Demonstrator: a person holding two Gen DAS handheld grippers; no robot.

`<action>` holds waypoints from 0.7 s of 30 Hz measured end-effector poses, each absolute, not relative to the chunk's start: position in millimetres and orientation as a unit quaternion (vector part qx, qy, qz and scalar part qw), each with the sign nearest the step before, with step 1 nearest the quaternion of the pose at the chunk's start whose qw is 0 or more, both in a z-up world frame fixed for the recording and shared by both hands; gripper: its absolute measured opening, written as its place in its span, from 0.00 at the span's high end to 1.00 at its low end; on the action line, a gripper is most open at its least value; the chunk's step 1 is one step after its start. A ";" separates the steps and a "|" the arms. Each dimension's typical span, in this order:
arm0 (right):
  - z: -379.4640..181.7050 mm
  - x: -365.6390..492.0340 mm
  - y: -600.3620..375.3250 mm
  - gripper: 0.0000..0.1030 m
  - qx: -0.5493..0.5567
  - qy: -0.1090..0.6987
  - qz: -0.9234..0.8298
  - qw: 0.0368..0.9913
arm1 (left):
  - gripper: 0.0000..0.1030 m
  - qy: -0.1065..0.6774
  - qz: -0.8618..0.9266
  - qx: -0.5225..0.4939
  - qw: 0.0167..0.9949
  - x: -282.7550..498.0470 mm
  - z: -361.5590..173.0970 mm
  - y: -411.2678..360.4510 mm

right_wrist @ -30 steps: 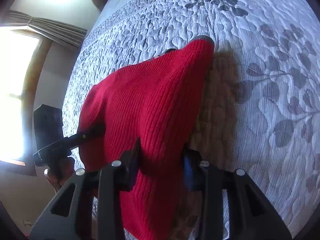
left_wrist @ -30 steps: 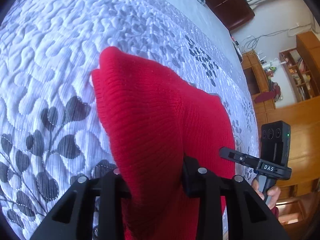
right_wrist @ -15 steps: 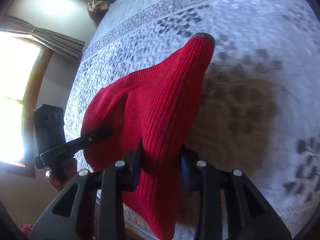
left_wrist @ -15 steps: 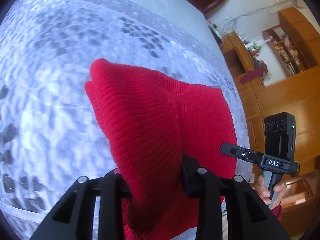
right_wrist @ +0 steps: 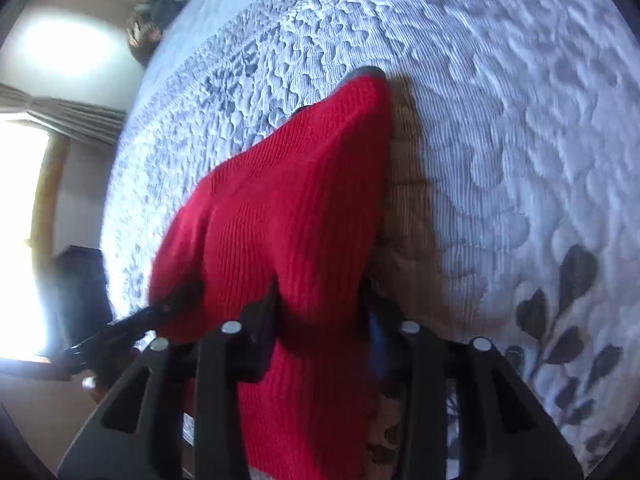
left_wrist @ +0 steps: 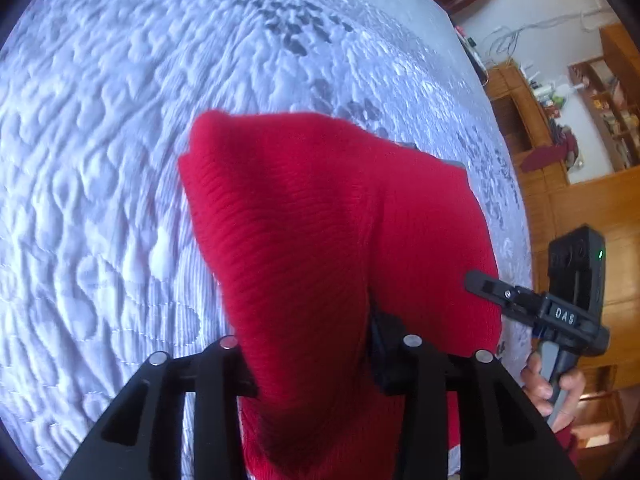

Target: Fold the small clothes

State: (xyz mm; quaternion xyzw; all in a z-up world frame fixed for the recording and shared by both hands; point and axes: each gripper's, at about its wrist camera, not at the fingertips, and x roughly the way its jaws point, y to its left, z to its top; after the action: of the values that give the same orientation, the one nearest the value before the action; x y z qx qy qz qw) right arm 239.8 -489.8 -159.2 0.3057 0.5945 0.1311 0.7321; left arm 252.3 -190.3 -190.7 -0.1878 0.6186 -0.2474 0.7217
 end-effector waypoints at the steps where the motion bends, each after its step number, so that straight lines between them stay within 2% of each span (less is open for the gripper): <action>1: -158.2 233.7 -491.9 0.55 0.305 0.590 0.133 0.735 | 0.58 0.617 -0.248 -0.192 0.722 250.4 -189.1 -187.8; 2: -156.2 227.4 -493.4 0.45 0.303 0.588 0.132 0.739 | 0.54 0.618 -0.248 -0.191 0.722 248.4 -187.1 -186.5; 3: -152.6 216.0 -496.3 0.41 0.303 0.583 0.133 0.742 | 0.54 0.620 -0.245 -0.188 0.722 245.1 -184.3 -184.7; 6: -144.1 181.0 -504.8 0.34 0.322 0.572 0.148 0.740 | 0.46 0.621 -0.236 -0.176 0.726 228.8 -175.6 -177.3; 8: -142.7 158.0 -508.6 0.32 0.324 0.575 0.153 0.735 | 0.38 0.625 -0.243 -0.170 0.722 212.6 -174.8 -171.4; 13: -153.7 104.8 -500.2 0.33 0.339 0.584 0.171 0.718 | 0.37 0.626 -0.238 -0.163 0.724 173.8 -181.3 -170.3; 16: -160.6 96.4 -493.6 0.53 0.336 0.588 0.158 0.718 | 0.41 0.614 -0.225 -0.141 0.743 159.8 -180.7 -175.4; 17: -162.3 95.6 -493.4 0.70 0.346 0.589 0.160 0.713 | 0.43 0.612 -0.218 -0.125 0.750 156.4 -178.3 -178.6; 18: -164.6 94.4 -493.2 0.80 0.367 0.589 0.170 0.700 | 0.47 0.612 -0.214 -0.112 0.753 153.7 -176.5 -181.2; 20: -160.6 93.3 -491.1 0.83 0.365 0.588 0.168 0.702 | 0.59 0.615 -0.209 -0.108 0.752 149.2 -172.8 -182.3; 21: -155.5 92.5 -489.9 0.84 0.360 0.585 0.170 0.707 | 0.62 0.617 -0.207 -0.109 0.751 147.4 -171.1 -181.2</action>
State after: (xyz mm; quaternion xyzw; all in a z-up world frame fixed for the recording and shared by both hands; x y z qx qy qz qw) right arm 92.5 -489.9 -155.5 0.3596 0.5847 0.1696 0.7072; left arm 147.4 -181.2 -171.1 -0.1089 0.6169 -0.2071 0.7515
